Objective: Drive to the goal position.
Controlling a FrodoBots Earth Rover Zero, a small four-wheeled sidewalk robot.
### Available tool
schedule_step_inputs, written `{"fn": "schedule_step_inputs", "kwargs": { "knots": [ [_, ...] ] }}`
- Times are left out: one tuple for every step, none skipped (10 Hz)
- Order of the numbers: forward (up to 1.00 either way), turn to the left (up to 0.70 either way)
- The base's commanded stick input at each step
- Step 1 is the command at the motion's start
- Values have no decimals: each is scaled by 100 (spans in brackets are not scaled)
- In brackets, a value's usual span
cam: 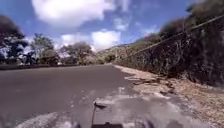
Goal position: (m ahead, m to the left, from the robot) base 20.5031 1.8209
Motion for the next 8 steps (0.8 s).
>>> {"fn": "schedule_step_inputs", "kwargs": {
  "knots": [
    [63,0],
    [63,-2],
    [63,-7],
    [63,-11],
    [63,-31],
    [63,-28],
    [63,-19],
    [63,-14]
  ]
}}
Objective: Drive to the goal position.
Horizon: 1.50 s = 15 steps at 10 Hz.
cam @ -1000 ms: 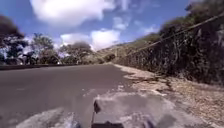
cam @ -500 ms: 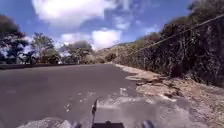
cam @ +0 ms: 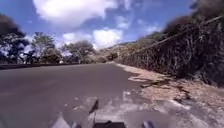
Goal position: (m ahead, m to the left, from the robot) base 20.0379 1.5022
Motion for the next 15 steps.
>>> {"fn": "schedule_step_inputs", "kwargs": {
  "knots": [
    [63,-10],
    [63,-2],
    [63,-1],
    [63,0],
    [63,-7],
    [63,-11],
    [63,-30],
    [63,-30],
    [63,-31],
    [63,-26],
    [63,-18],
    [63,-10],
    [63,0],
    [63,0],
    [63,0]
  ]
}}
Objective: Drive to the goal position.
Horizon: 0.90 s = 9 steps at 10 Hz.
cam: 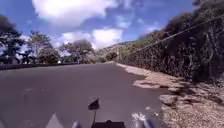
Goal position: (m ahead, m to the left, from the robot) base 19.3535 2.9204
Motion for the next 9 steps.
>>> {"fn": "schedule_step_inputs", "kwargs": {
  "knots": [
    [63,0],
    [63,0],
    [63,0],
    [63,0],
    [63,0],
    [63,0],
    [63,0],
    [63,0],
    [63,0]
  ]
}}
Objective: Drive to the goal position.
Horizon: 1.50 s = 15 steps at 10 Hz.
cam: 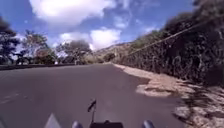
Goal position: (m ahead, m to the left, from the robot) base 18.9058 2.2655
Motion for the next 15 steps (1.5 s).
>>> {"fn": "schedule_step_inputs", "kwargs": {
  "knots": [
    [63,0],
    [63,0],
    [63,0],
    [63,0],
    [63,-1],
    [63,-2],
    [63,-32],
    [63,-31],
    [63,-31],
    [63,-24],
    [63,-16],
    [63,0],
    [63,0],
    [63,0],
    [63,0]
  ]
}}
